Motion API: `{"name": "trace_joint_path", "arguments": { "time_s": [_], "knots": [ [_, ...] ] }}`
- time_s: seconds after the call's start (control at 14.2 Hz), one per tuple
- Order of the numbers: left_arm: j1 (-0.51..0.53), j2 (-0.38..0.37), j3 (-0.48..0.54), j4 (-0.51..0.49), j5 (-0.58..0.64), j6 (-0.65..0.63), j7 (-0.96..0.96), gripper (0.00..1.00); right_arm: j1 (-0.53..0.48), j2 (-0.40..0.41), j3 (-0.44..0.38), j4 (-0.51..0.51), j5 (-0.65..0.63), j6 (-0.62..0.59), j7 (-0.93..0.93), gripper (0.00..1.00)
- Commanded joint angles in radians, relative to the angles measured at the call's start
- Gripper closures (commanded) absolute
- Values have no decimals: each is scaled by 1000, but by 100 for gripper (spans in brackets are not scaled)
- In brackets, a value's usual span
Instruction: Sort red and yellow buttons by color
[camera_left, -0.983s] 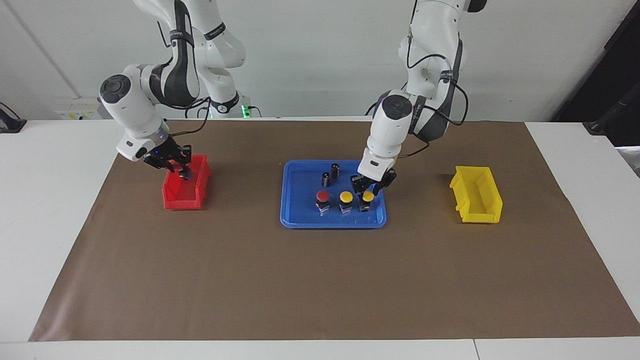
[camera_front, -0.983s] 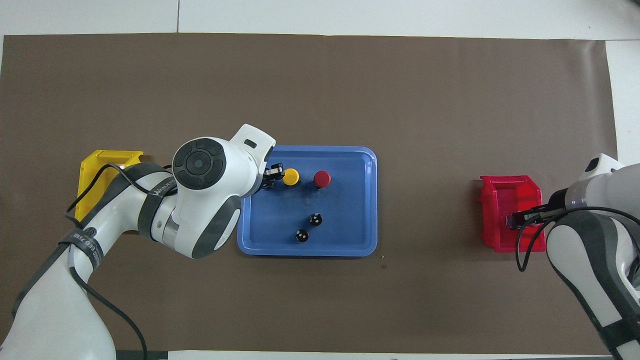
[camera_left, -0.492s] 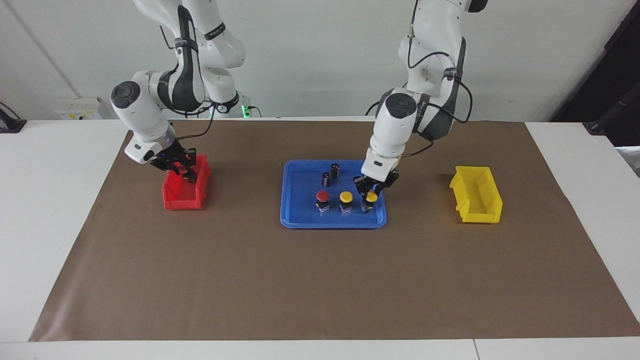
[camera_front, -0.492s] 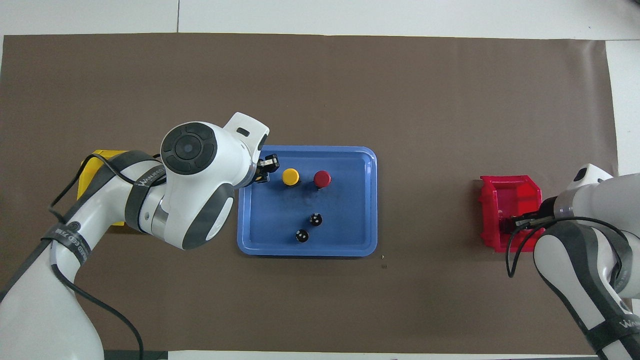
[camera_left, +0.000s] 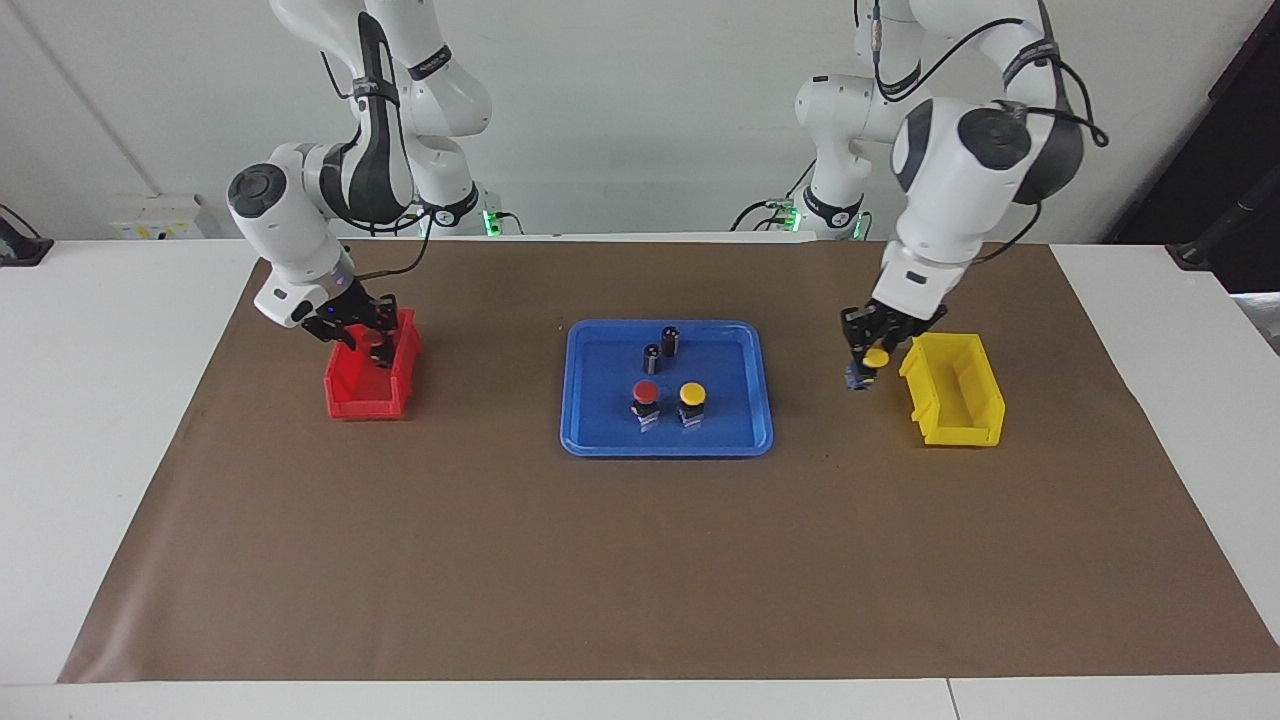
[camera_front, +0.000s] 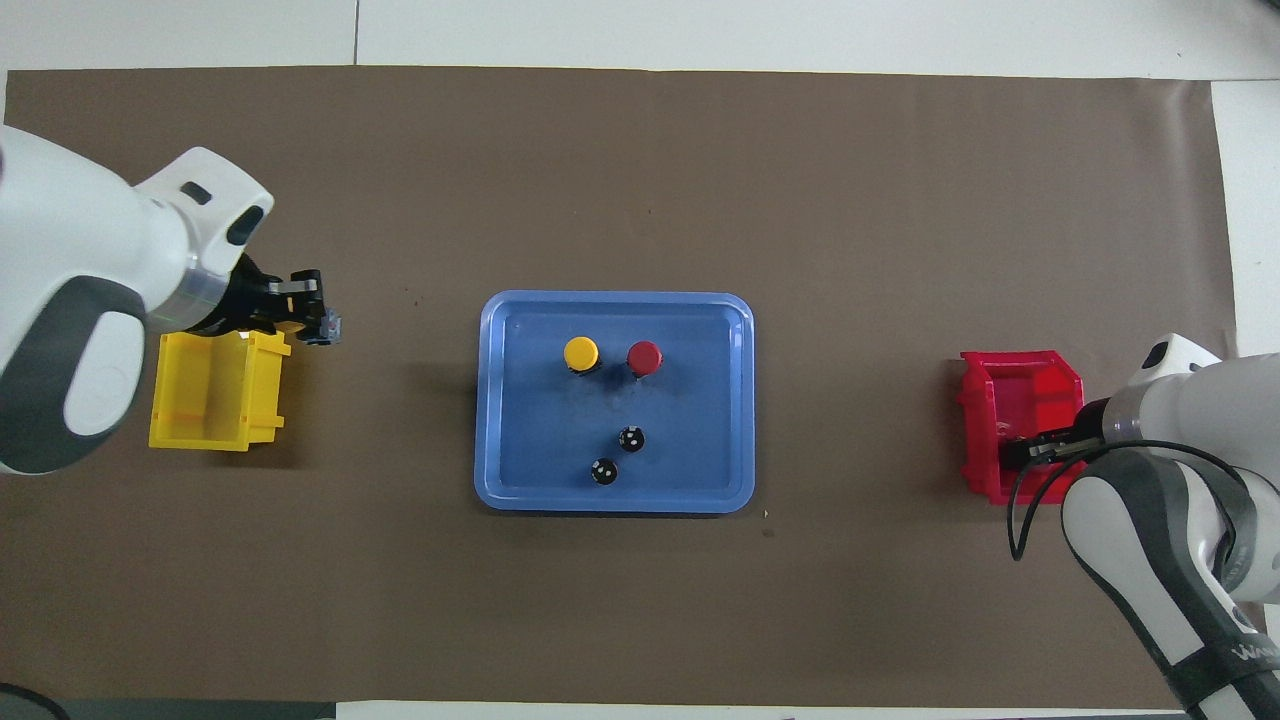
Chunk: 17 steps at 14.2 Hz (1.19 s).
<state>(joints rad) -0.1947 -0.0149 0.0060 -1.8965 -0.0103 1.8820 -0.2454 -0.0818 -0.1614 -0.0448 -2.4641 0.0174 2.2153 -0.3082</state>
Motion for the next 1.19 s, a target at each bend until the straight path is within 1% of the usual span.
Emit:
{"name": "trace_joint_path", "arguments": {
  "time_s": [0.0, 0.14, 0.28, 0.35, 0.42, 0.49, 0.63, 0.7, 0.77, 0.84, 0.98, 1.12],
  "knots": [
    [111, -23, -12, -42, 9, -9, 163, 99, 2, 5, 11, 91, -13, -93, 21, 38],
    [187, -29, -12, -55, 9, -4, 274, 99, 28, 26, 26, 212, -16, -205, 37, 38],
    [210, -49, -11, -114, 9, 31, 293, 99, 72, 42, 28, 321, -16, -287, 114, 38],
    [213, -53, -11, -148, 9, 66, 296, 99, 124, 60, 28, 380, -14, -316, 162, 38],
    [216, -59, -11, -182, 9, 101, 299, 99, 202, 101, 28, 478, -5, -369, 241, 38],
    [224, -60, -11, -209, 9, 115, 299, 99, 282, 147, 28, 570, -4, -394, 371, 36],
    [225, -77, -11, -255, 9, 120, 317, 99, 406, 241, 29, 728, 4, -398, 565, 32],
    [227, -86, -11, -289, 9, 137, 319, 99, 471, 296, 29, 811, 6, -398, 645, 31],
    [227, -92, -11, -317, 9, 172, 319, 99, 525, 357, 29, 868, 6, -375, 741, 30],
    [233, -92, -11, -343, 9, 199, 319, 99, 569, 402, 29, 889, 0, -326, 818, 29],
    [242, -91, -11, -372, 9, 227, 321, 99, 637, 463, 28, 863, -2, -194, 863, 25],
    [248, -89, -9, -398, 9, 259, 325, 99, 657, 512, 28, 855, -11, -139, 877, 21]
  ]
}}
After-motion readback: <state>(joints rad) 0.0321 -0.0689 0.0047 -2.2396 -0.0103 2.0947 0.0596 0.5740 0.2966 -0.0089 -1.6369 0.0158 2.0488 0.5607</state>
